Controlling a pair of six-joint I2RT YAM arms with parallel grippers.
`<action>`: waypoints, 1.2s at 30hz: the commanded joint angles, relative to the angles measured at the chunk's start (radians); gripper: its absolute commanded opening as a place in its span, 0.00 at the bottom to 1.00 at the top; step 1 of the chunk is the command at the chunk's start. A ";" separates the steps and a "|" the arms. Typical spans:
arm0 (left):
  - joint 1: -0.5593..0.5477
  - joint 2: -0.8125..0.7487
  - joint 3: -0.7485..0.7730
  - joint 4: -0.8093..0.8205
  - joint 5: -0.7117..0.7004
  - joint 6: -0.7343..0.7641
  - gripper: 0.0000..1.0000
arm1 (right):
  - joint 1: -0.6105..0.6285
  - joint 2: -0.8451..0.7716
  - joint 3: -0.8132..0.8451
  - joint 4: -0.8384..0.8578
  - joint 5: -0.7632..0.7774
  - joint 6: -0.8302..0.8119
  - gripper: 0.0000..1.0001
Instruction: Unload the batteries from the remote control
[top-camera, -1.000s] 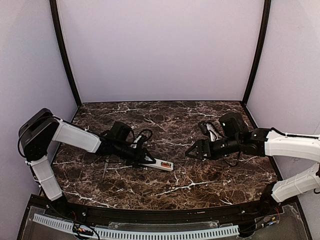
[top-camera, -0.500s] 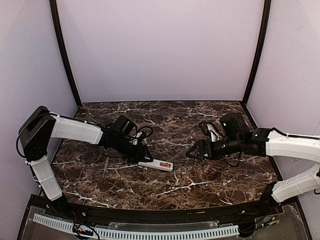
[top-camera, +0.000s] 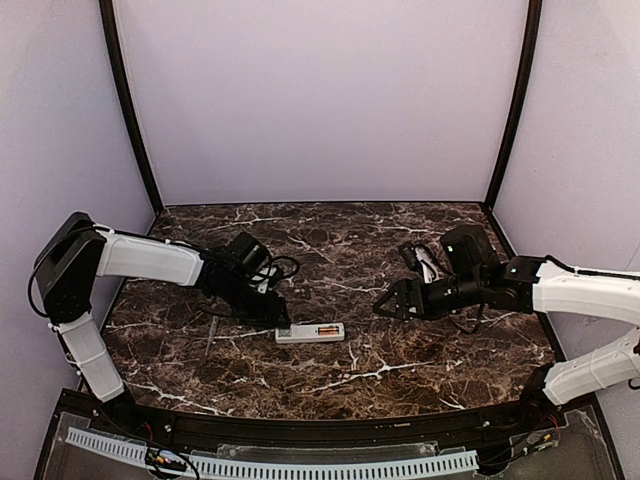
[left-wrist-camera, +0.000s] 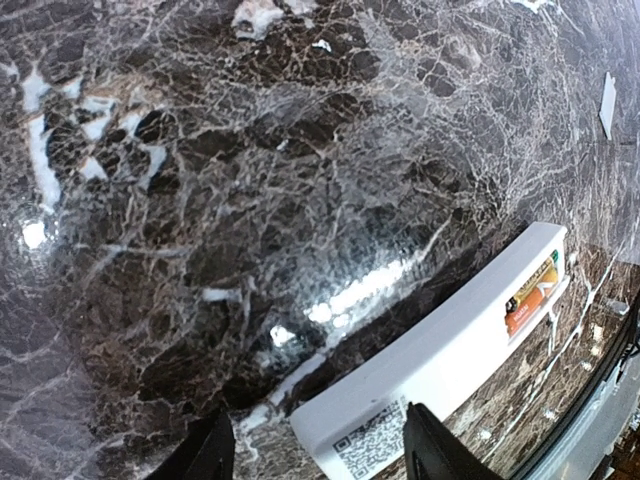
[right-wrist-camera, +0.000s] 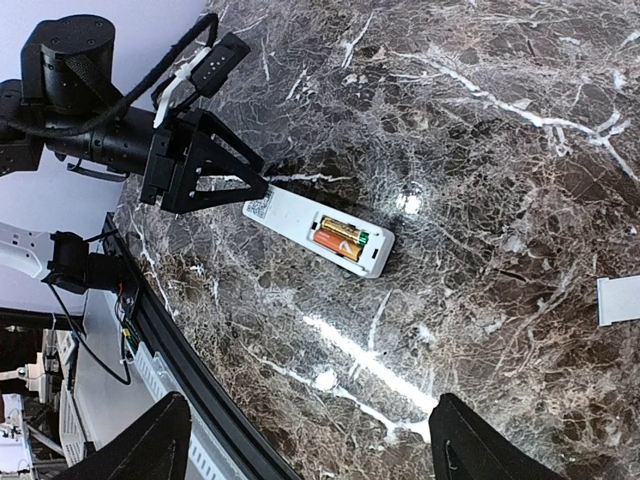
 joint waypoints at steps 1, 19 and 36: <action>-0.001 -0.072 0.006 -0.062 -0.057 0.050 0.58 | 0.007 -0.012 -0.009 0.005 0.007 -0.010 0.82; 0.005 -0.386 -0.155 -0.317 -0.482 -0.027 0.54 | 0.009 0.021 -0.003 0.033 -0.013 -0.010 0.82; 0.052 -0.478 -0.363 -0.310 -0.424 -0.138 0.37 | 0.010 0.004 -0.004 0.020 -0.018 -0.015 0.82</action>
